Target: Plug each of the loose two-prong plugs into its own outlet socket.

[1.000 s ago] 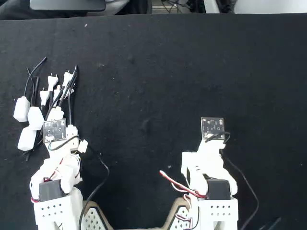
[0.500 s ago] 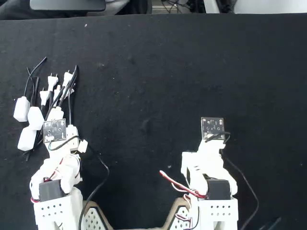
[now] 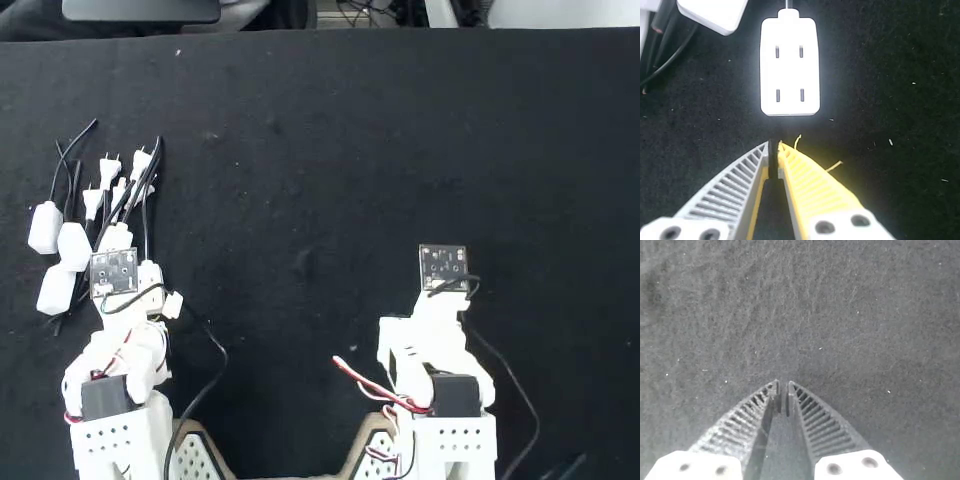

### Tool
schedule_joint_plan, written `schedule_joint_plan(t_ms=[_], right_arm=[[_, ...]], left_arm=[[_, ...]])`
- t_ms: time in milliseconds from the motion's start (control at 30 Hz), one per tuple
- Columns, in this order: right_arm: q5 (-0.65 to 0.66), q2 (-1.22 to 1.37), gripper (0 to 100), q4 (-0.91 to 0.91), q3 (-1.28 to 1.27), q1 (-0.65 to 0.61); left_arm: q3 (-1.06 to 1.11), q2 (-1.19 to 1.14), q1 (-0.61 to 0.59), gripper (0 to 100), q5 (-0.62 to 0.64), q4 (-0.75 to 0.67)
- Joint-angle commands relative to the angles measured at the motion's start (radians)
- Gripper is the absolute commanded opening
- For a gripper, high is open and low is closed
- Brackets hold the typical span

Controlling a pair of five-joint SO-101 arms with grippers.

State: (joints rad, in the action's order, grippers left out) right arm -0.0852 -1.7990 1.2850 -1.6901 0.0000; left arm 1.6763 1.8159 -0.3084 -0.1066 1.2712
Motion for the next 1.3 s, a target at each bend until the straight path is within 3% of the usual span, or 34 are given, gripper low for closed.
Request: schedule_joint_plan(t_ms=[0,333,500,600,833,967,1133,1267], right_arm=[[-0.009,-0.071,1.5,0.006,0.004,-0.014],[0.008,-0.071,1.5,-0.175,0.004,-0.014],[0.31,-0.071,1.5,-0.333,0.005,-0.014],[0.423,-0.071,1.5,-0.411,0.005,-0.011],[0.41,-0.071,1.5,-0.405,0.165,-0.014],[0.405,-0.064,1.5,-0.285,0.417,-0.015],[0.342,-0.061,1.5,-0.195,0.696,-0.02],[0.324,-0.019,1.5,-0.137,0.837,-0.135]], left_arm=[[0.022,0.008,-0.005,5,0.009,-0.005],[0.001,0.009,0.031,5,0.008,-0.069],[-0.11,0.009,0.03,5,0.006,-0.175],[-0.163,0.009,0.03,5,-0.021,-0.259],[-0.231,0.008,-0.028,7,-0.117,-0.506],[-0.378,0.006,-0.156,20,-0.029,-0.503],[-0.55,-0.02,-0.232,21,0.017,-0.382],[-0.662,-0.184,-0.232,21,0.015,-0.299]])
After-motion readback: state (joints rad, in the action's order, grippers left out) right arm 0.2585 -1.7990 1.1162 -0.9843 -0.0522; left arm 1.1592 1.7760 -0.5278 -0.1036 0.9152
